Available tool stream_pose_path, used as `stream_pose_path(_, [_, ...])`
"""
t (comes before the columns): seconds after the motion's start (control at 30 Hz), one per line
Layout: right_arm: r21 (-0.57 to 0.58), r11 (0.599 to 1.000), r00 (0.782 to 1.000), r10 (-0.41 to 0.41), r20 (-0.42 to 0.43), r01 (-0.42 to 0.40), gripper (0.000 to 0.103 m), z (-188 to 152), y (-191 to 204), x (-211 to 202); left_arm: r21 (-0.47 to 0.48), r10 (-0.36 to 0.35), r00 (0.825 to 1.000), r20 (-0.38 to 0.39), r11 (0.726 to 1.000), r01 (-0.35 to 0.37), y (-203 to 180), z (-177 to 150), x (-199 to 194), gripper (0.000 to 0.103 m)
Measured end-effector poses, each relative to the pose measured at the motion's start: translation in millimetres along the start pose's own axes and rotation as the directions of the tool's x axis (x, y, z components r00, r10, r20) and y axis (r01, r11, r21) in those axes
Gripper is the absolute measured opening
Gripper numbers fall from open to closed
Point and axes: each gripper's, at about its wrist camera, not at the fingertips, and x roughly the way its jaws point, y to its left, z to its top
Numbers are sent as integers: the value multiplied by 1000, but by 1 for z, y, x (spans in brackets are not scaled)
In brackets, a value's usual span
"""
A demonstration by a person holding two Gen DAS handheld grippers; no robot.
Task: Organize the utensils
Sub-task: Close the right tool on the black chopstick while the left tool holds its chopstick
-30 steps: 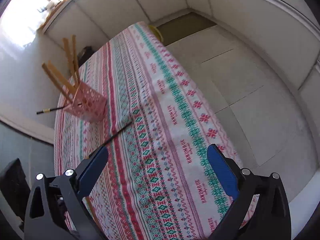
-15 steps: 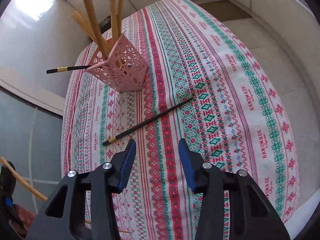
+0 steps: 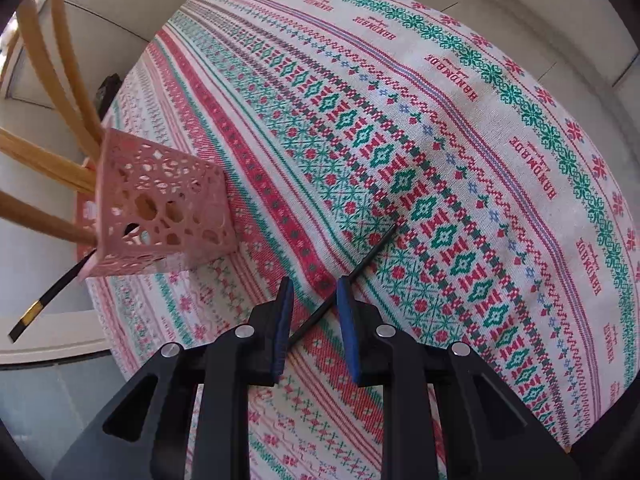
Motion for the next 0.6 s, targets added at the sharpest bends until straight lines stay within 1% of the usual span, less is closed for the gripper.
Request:
stream_pose_path(0.03, [-14,999,999,-43,13,43,22,1,3,2,0,-1,1000,3,1000,1,-1,0,-1,6])
stream_pose_path(0.07, [-47,996,997,-77,29,78,19,2,7,3,0,-4,1000,9,1000,4,-1,0,-3,6])
stream_pose_path(0.1, [-90,989,993,-116,30,118,18,0,14,5,0,-8,1000,13,1000,8,-1,1,-4,6])
stream_pose_path(0.17, [-156,974,987,-160,25,162,16,-4,21,7,-2,-15,1000,23,1000,15,-1,2,-6,6])
stream_pose_path(0.3, [-259,952,985,-171,-11,162,14,-11,12,1,-3,-15,1000,28,1000,15,-1,3,-7,6])
stream_pose_path(0.33, [-304,929,971,-236,-48,210,8,-14,6,2,-3,-17,999,30,1000,17,-1,4,-8,6])
stream_pose_path(0.37, [-360,908,967,-249,-56,213,2,-17,-1,-1,-4,-18,999,33,1000,18,-1,4,-9,6])
stream_pose_path(0.4, [-391,896,962,-260,-79,210,2,-18,-10,-5,-5,-19,999,35,1000,19,-1,4,-10,6])
stream_pose_path(0.43, [-382,902,959,-260,-110,201,2,-17,-22,-8,-6,-18,999,37,1000,18,0,4,-11,6])
stream_pose_path(0.47, [-352,916,959,-251,-132,192,2,-13,-35,-11,-7,-19,999,38,1000,19,0,4,-11,6])
stream_pose_path(0.5, [-301,940,969,-209,-135,161,5,-9,-46,-17,-8,-18,999,38,1000,19,-1,4,-11,6])
stream_pose_path(0.53, [-254,962,983,-135,-125,100,10,-5,-53,-24,-10,-19,999,39,1000,20,-1,5,-10,6])
stream_pose_path(0.57, [-201,979,992,-57,-114,33,11,-1,-57,-30,-11,-21,999,41,1000,21,-1,4,-10,6])
stream_pose_path(0.6, [-150,988,993,8,-114,-25,13,1,-58,-32,-13,-23,999,41,1000,24,-2,4,-9,6])
